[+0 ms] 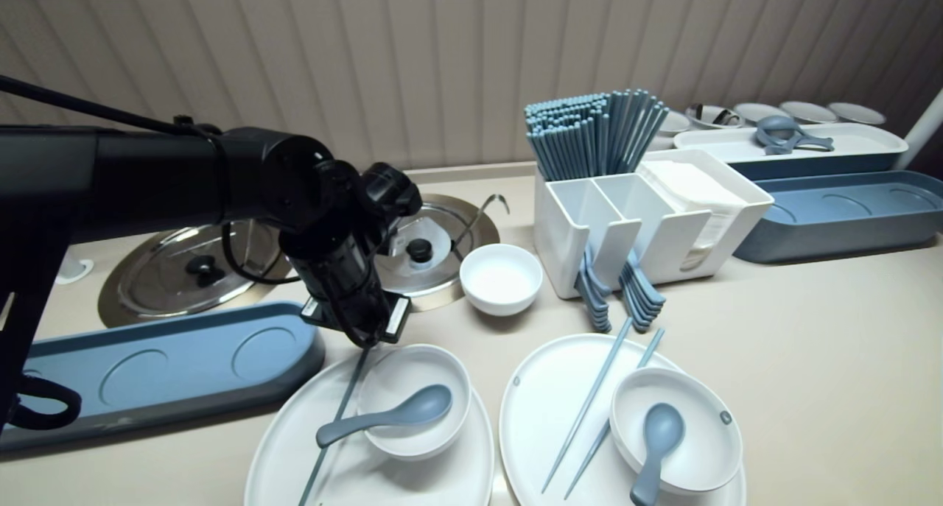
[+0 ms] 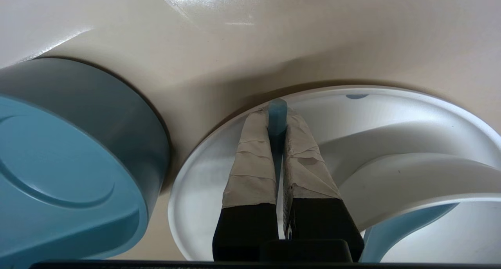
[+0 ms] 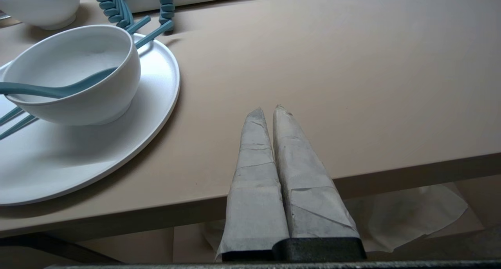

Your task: Pick the chopsticks and place it on the plate

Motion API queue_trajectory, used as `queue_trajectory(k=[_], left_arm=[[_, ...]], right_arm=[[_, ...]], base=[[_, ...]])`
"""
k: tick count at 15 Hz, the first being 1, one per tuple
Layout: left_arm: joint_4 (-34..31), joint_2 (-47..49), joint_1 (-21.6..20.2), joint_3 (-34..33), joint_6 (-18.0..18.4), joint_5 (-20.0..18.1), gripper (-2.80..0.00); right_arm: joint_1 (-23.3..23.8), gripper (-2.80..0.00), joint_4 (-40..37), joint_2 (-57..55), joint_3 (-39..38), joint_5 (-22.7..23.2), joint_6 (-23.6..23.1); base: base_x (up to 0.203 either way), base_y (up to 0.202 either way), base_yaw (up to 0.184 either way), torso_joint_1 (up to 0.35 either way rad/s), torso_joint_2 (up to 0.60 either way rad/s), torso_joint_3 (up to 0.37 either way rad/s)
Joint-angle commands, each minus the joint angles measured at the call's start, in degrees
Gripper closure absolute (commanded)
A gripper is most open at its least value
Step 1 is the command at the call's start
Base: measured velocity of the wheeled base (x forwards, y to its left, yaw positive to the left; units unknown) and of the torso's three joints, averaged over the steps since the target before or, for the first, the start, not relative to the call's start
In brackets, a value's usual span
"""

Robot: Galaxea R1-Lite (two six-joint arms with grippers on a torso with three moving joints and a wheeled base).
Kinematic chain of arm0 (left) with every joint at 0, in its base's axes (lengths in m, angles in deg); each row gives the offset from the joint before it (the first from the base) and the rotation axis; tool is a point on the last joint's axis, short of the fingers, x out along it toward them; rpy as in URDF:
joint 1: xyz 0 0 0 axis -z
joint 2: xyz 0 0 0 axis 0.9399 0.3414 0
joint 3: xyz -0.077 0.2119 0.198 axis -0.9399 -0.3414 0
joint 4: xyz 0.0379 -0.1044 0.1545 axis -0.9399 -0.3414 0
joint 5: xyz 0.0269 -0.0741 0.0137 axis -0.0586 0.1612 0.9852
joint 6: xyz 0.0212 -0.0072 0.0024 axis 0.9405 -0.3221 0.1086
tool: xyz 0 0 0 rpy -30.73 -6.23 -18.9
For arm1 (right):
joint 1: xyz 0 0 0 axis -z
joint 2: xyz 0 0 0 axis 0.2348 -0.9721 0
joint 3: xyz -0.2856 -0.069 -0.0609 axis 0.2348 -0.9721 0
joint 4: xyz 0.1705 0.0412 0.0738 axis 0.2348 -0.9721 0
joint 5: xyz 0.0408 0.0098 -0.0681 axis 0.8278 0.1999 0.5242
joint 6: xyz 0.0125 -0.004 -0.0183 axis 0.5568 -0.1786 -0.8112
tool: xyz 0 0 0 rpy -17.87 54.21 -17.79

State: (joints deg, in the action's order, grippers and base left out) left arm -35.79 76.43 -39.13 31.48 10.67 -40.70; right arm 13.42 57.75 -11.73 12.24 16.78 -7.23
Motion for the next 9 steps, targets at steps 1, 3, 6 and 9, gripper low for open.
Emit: queue_trajectory(k=[1, 3, 6, 9], left_arm=[[-0.3, 0.9, 0.3, 0.1, -0.1, 0.0, 0.00], [-0.4, 1.0, 0.5, 0.0, -0.1, -0.1, 0.00], [-0.4, 0.9, 0.6, 0.1, -0.1, 0.0, -2.80], [-0.3, 0.6, 0.6, 0.3, -0.2, -0.1, -2.80]], right_arm=[[0.0, 0.00, 0.0, 0.0, 0.0, 0.0, 0.0], [0.0, 0.00, 0.0, -0.1, 0.0, 0.0, 0.0], [0.0, 0.00, 0.0, -0.1, 0.0, 0.0, 0.0], [0.0, 0.00, 0.0, 0.0, 0.0, 0.0, 0.0]], base=[[0.000, 0.000, 0.000, 0.000, 0.00, 0.000], [0.000, 0.000, 0.000, 0.000, 0.00, 0.000], [0.000, 0.000, 0.000, 0.000, 0.00, 0.000], [0.000, 0.000, 0.000, 0.000, 0.00, 0.000]])
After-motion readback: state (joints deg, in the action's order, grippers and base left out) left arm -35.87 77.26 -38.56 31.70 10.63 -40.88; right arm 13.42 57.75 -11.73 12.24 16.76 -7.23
